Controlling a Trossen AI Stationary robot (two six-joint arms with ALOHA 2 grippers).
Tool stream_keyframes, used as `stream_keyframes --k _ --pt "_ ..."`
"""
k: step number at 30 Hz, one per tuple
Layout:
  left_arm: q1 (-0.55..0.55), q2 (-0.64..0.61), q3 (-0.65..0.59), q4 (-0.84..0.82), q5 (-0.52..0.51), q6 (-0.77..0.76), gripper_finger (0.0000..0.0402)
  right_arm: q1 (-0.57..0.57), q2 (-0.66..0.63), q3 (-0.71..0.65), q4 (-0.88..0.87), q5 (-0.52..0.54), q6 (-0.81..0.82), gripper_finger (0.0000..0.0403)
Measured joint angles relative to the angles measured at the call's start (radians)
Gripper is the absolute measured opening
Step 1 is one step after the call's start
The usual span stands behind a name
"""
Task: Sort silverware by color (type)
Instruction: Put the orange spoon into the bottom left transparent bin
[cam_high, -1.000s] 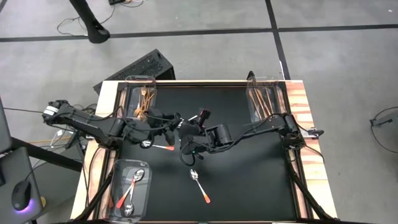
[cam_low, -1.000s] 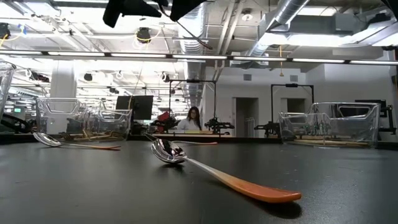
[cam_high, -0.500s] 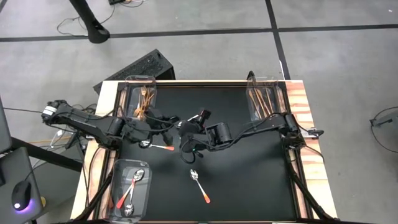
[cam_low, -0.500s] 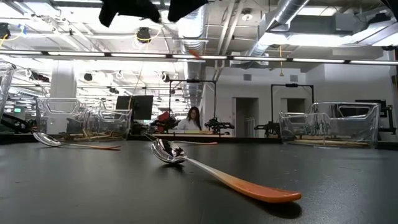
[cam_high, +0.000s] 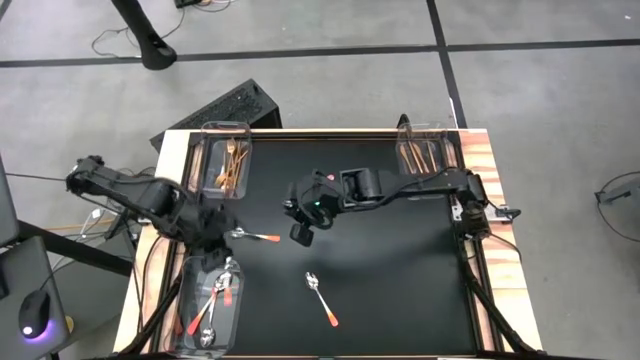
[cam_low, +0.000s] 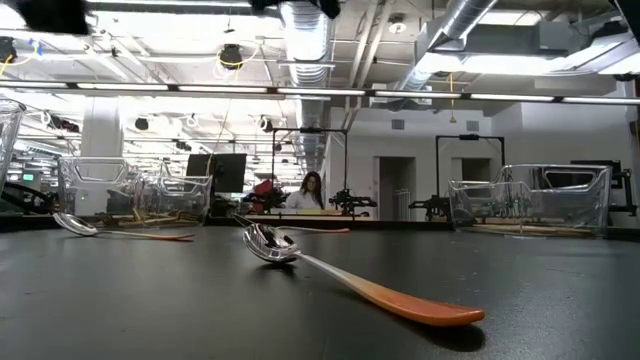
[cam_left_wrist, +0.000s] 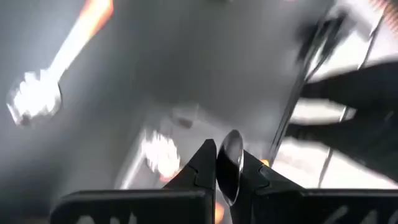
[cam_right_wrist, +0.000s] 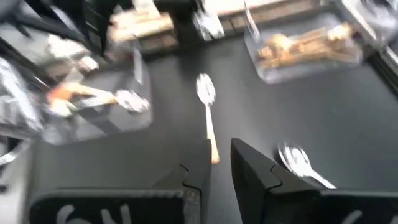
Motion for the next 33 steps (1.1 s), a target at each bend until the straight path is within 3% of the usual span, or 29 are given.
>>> stream_keyframes --k 4,7,11,17,22,28,33 --pt "-0.130 0.003 -0.138 0.039 0.111 -0.161 0.0001 -0.012 0.052 -0.002 -0.013 0.002 0.056 0.0083" --pt "-0.211 0.002 -0.239 0.085 0.135 -0.290 0.0011 -0.023 0.089 -0.004 -0.041 0.002 0.061 0.0083" --pt "-0.270 0.002 -0.329 0.215 0.157 -0.414 0.0047 -0.042 0.149 -0.006 -0.032 -0.016 0.008 0.0083" --pt "-0.291 -0.001 -0.355 0.270 0.152 -0.506 0.0115 -0.075 0.273 -0.002 0.179 -0.103 -0.008 0.0083" --pt "-0.312 -0.024 -0.314 0.242 0.063 -0.546 0.0148 -0.073 0.364 -0.003 0.318 -0.141 -0.103 0.0100" --pt "-0.344 -0.064 -0.216 0.151 -0.046 -0.551 0.0152 -0.063 0.413 -0.002 0.490 -0.179 -0.143 0.0172" --pt "-0.349 -0.103 -0.123 -0.015 -0.204 -0.568 0.0153 -0.071 0.467 0.002 0.607 -0.180 -0.167 0.0211"
